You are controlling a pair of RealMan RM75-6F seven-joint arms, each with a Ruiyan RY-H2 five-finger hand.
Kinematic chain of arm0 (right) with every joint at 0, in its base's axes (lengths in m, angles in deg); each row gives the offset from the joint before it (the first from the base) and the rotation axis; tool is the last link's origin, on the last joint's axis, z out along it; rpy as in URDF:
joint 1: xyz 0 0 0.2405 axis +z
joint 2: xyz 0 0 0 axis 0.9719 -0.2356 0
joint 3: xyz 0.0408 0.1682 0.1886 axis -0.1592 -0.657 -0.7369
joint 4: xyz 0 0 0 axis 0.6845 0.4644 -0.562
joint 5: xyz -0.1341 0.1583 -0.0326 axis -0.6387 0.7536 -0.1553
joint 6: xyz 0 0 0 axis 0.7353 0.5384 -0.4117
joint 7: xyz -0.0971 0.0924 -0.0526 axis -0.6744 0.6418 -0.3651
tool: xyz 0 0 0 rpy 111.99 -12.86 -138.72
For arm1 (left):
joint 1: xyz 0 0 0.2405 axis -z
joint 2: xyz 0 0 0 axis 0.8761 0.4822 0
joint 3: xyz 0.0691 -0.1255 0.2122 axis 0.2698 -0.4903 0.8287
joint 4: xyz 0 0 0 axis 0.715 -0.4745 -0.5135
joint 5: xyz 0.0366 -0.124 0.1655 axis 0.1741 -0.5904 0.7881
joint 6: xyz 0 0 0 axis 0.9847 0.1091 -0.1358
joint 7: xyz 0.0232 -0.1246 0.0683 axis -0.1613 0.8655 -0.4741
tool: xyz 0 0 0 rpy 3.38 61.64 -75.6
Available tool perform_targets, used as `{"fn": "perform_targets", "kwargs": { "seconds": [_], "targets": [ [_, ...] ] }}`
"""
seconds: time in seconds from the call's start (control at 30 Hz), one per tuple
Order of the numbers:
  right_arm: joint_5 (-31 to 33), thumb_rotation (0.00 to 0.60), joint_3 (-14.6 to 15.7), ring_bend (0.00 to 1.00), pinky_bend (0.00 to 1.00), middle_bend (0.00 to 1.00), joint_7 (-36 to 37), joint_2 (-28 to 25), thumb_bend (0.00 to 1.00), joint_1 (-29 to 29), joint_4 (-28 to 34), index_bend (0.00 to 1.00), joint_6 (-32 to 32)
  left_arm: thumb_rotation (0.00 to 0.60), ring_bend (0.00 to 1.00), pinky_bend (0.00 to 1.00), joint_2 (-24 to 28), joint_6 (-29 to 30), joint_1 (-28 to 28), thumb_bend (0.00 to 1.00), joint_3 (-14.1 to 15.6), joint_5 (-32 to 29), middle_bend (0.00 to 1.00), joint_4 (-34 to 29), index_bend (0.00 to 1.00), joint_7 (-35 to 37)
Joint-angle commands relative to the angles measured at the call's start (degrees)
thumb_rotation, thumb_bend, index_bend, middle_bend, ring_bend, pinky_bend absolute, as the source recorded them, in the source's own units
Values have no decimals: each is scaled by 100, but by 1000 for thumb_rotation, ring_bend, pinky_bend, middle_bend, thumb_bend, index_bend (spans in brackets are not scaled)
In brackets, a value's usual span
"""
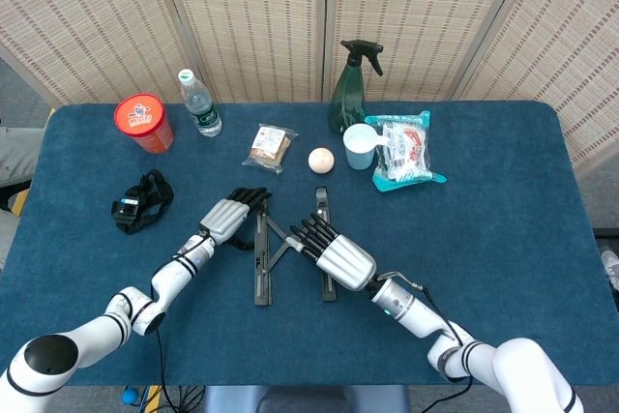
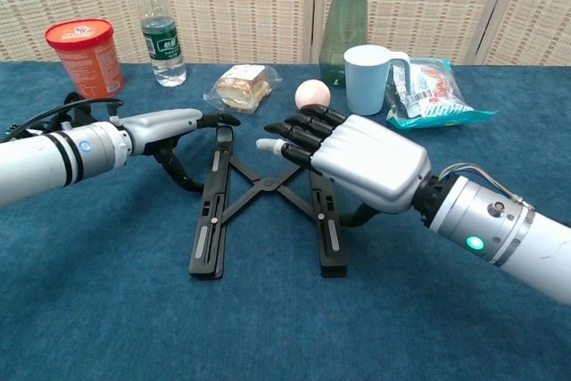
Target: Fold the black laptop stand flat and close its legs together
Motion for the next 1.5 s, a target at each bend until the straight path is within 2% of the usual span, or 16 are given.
{"fn": "perform_targets", "kwargs": {
  "seconds": [0.03,0.57,0.83,0.93,1.07,1.27,1.37,1.5],
  "targets": [
    [19,600,-29,0,0,0,15,56,0,34,-45,0,-15,600,0,0,5,2,5,151,0,2,0,-12,12,12],
    [88,600,-197,0,0,0,77,515,0,283,-348,0,-175,600,0,0,111,39,62,151,4,48,0,-327,13,19],
    [61,600,-124,0,0,0,94,408,0,313,-96,0,-191,600,0,0,199,73,28,150,0,8,0,-448,12,-139],
    [-10,600,-33,0,0,0,41,67,0,316,330,0,-180,600,0,0,322,104,-53,150,-26,-76,0,-493,13,-197],
    [-11,600,5,0,0,0,-65,-702,0,418,1385,0,92,600,0,0,595,244,-224,151,-55,-182,0,-701,13,-335],
    [235,600,1,0,0,0,270,-2053,0,1026,3129,0,1519,600,0,0,1033,426,-485,151,-103,-374,0,-1146,12,-644],
    [261,600,2,0,0,0,559,-2487,0,1419,3543,0,2199,600,0,0,1218,491,-596,151,-142,-484,0,-1348,13,-791],
    [87,600,86,0,0,0,975,-2692,0,1862,3593,0,2750,600,0,0,1387,545,-689,151,-180,-578,0,-1531,13,-946]
  ]
}}
